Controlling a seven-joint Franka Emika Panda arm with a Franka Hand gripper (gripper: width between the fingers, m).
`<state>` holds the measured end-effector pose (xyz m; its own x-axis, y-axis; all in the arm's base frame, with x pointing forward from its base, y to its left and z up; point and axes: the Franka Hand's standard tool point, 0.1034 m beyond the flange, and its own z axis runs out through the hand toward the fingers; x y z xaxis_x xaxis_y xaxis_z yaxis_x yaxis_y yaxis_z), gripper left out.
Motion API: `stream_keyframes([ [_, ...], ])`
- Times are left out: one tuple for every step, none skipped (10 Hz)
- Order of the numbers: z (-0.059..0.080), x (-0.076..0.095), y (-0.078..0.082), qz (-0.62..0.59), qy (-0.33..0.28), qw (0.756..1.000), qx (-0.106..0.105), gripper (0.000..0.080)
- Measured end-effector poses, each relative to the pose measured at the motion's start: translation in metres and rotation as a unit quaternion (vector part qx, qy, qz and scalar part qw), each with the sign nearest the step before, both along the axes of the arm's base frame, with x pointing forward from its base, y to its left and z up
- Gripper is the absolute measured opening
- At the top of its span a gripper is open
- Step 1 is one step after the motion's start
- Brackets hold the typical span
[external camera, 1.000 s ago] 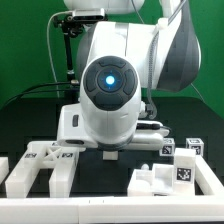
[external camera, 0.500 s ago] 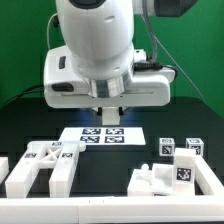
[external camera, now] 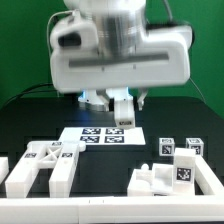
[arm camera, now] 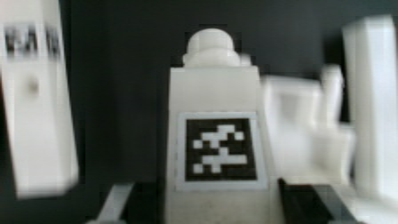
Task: Assemble chair
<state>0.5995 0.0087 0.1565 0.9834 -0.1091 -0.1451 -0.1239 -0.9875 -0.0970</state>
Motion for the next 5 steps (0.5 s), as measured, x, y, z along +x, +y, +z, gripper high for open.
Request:
stream_keyframes([
  [0.006, 0.001, 0.0, -0.007, -0.036, 0.999, -0.004, 0.0287],
  [0.006, 0.002, -0.001, -0.01, -0.07, 0.997, -0.011, 0.0287],
  [0.005, 0.005, -0.003, -0.013, -0.108, 0.994, -0.02, 0.0287],
  [0.003, 0.004, -0.004, -0.015, -0.128, 0.991, -0.026, 0.0287],
  [0.003, 0.012, -0.006, -0.018, -0.173, 0.984, -0.036, 0.0287],
])
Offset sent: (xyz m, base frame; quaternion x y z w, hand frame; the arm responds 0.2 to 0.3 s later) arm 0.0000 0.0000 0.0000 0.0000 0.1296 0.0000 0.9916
